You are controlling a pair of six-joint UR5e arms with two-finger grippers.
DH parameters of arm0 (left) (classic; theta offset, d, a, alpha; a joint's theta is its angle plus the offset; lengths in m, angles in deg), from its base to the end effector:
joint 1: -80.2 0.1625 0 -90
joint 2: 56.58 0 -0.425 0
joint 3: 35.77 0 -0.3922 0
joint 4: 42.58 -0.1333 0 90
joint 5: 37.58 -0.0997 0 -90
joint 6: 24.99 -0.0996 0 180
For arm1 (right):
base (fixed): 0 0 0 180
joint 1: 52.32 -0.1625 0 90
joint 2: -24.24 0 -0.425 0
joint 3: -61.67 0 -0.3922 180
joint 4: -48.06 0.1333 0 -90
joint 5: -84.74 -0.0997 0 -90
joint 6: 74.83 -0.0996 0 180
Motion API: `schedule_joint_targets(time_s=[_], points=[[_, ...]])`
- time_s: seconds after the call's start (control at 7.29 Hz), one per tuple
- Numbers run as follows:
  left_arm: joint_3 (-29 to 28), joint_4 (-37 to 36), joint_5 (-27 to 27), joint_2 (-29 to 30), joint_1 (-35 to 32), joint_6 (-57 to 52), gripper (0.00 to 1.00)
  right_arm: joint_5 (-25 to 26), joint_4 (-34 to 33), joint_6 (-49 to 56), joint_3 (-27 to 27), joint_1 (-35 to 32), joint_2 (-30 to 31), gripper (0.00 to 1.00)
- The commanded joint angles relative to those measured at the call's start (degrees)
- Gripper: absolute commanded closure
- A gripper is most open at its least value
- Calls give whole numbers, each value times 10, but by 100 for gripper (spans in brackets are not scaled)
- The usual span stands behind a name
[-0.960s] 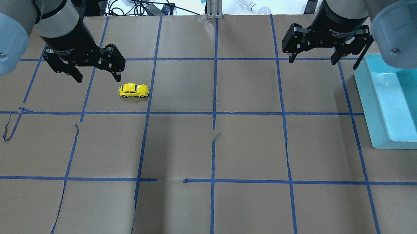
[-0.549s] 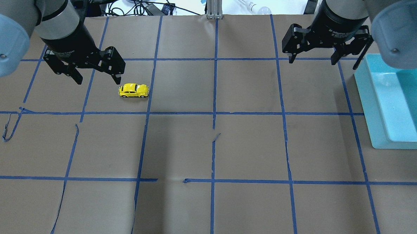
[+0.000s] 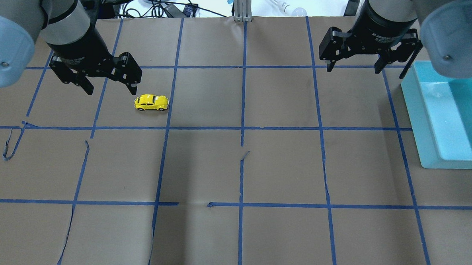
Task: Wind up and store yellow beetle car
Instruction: 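Hover the left gripper above the yellow beetle car, adjusting position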
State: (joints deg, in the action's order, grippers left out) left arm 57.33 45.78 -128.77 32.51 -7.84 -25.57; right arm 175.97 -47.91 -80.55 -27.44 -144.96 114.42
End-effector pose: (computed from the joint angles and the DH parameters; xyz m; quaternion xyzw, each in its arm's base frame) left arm -0.1146 -0.4881 0.4719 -0.0120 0.9999 0.0050 0.0103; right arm 0.1541 -0.4954 0.5082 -0.0275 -0.9977 0.0620 0.0062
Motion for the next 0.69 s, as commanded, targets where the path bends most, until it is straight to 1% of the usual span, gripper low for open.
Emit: schedule_joint_targets(time_s=[0.0, 0.55], points=[[-2, -3, 0, -1, 2, 1, 0, -1, 0, 0, 1, 0, -1, 0], [-4, -4, 1, -1, 7, 24, 0, -1, 0, 0, 0, 0, 0, 0]])
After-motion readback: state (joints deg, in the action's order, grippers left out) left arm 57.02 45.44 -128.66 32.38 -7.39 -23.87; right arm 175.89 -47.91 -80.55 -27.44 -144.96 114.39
